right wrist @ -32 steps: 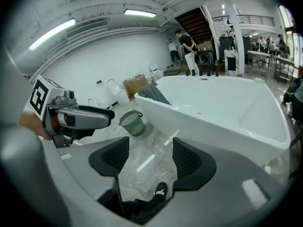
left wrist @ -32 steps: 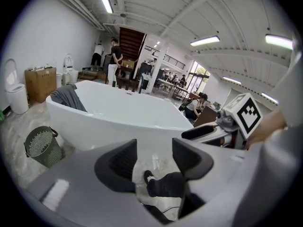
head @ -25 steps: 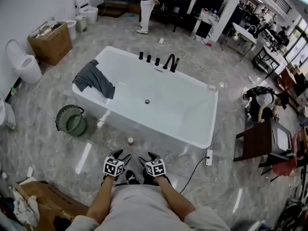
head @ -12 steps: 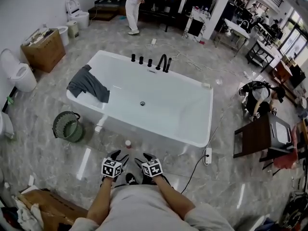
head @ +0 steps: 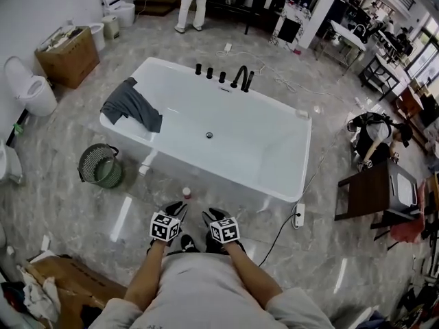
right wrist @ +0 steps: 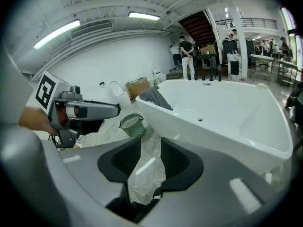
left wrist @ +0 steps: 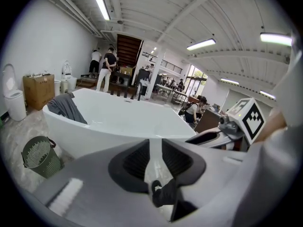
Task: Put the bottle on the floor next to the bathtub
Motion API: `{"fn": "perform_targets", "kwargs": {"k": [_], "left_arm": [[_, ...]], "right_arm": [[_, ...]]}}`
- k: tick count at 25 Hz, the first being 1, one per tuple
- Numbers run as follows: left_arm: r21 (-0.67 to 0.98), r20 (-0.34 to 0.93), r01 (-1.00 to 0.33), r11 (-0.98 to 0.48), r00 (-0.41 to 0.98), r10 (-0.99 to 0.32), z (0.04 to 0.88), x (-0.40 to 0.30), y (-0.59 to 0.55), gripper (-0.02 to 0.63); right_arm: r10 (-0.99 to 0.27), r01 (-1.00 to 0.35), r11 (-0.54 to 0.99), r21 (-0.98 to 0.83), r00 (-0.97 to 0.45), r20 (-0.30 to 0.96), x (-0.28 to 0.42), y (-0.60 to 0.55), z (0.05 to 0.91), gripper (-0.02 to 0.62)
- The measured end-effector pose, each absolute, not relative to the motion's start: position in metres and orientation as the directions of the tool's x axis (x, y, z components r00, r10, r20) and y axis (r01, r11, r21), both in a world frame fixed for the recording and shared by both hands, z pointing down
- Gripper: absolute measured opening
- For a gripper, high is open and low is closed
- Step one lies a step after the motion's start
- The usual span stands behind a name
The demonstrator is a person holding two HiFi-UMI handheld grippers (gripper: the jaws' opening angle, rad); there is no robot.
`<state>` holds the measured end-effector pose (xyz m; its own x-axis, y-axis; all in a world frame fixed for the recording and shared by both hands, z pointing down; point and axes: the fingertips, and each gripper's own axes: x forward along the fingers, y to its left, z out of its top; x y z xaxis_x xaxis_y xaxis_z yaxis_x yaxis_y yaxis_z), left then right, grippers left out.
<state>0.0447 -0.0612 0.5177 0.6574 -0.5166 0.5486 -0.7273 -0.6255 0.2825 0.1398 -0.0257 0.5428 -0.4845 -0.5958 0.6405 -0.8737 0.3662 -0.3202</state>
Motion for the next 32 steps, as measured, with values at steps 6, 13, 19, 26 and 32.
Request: {"fn": "perform_targets", "kwargs": {"k": [6,13,19,26,32], "left_arm": [[0.283,0.535,-0.73,-0.622,0.659,-0.529,0.513,0.021,-0.063,0.058],[0.287,0.518,-0.727,-0.624,0.666,-0.537,0.508,0.042,-0.066,0.057],[0.28,0.536,-0.734,-0.618,0.654,-0.534,0.513,0.048,-0.063,0.058],[0.279,0.53,-0.724,-0.632,0.664,-0.527,0.513,0.045,-0.068,0.058],[0.285,0.534,-0.744,-0.605,0.647,-0.544,0.511,0.028,-0.063,0.058]], "right_arm": [[-0.626,-0.888,0.318,-0.332,-0.46,0.629,0.127,-0.027,0.542,0.011],[-0.647,-0.889,0.286,-0.358,-0.454,0.613,0.152,-0.025,0.541,0.002],[-0.648,-0.889,0.282,-0.36,-0.453,0.612,0.158,-0.021,0.541,0.002],[-0.662,-0.9,0.27,-0.341,-0.431,0.614,0.158,-0.025,0.539,0.002],[-0.656,-0.9,0.293,-0.322,-0.434,0.618,0.147,-0.024,0.535,0.002]]}}
